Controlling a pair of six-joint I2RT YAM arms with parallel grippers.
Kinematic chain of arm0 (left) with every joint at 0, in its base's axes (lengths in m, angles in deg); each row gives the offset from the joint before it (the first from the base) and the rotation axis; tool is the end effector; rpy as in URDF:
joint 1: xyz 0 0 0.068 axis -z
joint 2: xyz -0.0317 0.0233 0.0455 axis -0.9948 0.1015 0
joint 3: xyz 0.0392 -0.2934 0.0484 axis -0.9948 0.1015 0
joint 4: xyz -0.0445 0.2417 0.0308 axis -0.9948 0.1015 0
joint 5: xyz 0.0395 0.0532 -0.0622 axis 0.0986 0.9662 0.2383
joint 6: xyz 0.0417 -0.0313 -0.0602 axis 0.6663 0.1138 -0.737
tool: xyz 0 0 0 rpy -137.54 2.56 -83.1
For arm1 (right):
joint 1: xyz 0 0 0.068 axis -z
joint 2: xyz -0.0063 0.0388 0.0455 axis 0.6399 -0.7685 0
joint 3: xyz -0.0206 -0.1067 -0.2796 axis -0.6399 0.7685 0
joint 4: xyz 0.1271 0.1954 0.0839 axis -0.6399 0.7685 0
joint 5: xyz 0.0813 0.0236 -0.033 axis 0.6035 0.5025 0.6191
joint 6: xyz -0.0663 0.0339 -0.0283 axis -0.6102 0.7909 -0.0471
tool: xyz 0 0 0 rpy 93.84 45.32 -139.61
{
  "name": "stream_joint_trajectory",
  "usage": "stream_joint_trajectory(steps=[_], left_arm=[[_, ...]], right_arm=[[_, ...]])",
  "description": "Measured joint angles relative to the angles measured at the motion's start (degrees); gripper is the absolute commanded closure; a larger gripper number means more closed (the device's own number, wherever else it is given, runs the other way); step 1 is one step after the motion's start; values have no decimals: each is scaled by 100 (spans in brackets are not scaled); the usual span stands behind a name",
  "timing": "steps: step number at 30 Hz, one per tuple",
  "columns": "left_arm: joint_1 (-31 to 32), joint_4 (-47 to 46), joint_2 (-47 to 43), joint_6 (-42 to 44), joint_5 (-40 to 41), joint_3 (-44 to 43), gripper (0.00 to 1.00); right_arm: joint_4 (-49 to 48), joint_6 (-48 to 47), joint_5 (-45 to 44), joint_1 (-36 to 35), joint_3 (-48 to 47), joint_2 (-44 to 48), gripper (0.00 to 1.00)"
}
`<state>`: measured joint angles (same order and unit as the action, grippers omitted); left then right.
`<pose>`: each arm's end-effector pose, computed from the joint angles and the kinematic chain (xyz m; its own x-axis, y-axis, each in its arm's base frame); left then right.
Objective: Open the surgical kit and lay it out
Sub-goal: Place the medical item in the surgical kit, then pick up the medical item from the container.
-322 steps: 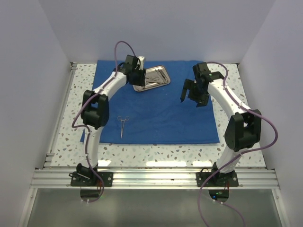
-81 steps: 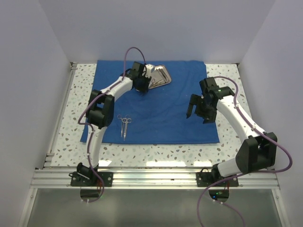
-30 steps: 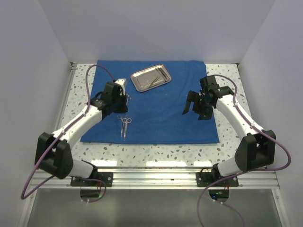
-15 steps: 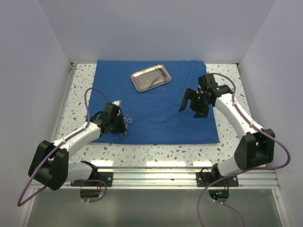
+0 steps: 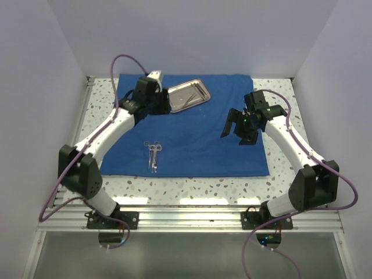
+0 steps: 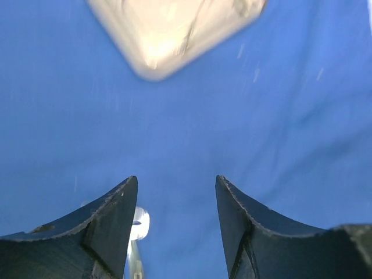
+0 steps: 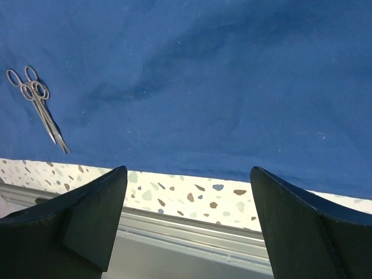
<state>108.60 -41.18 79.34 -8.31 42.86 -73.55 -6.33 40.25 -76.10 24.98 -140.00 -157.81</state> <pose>0.3288 -0.1464 0.3191 -0.7031 -0.1474 -0.6957 0.0967 0.9494 -0.2988 0.2807 0.0870 0.2897 -0.9033 0.3177 -0.2883 0.1957 0.9031 0.3822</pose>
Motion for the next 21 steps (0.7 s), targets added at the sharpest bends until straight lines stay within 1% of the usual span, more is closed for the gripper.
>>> stream_joint_trajectory(steps=[2,6,10,12,14,21], left_arm=[[-9,-70,627,240,31,-809,43],[-44,-7,2302,754,26,-2656,43],[-92,48,3965,1255,-208,-4503,42],[-107,44,4492,1419,-376,-4981,41],[-111,-37,4876,1561,-612,-5224,39],[-107,-525,5532,1834,-1445,-5392,37]], right_arm=[[26,-7,-57,13,11,74,9],[155,-28,-212,48,11,282,9],[350,-50,-387,63,9,437,9],[483,-63,-494,70,9,481,9],[601,-63,-570,74,9,507,9],[916,-42,-835,74,15,511,9]])
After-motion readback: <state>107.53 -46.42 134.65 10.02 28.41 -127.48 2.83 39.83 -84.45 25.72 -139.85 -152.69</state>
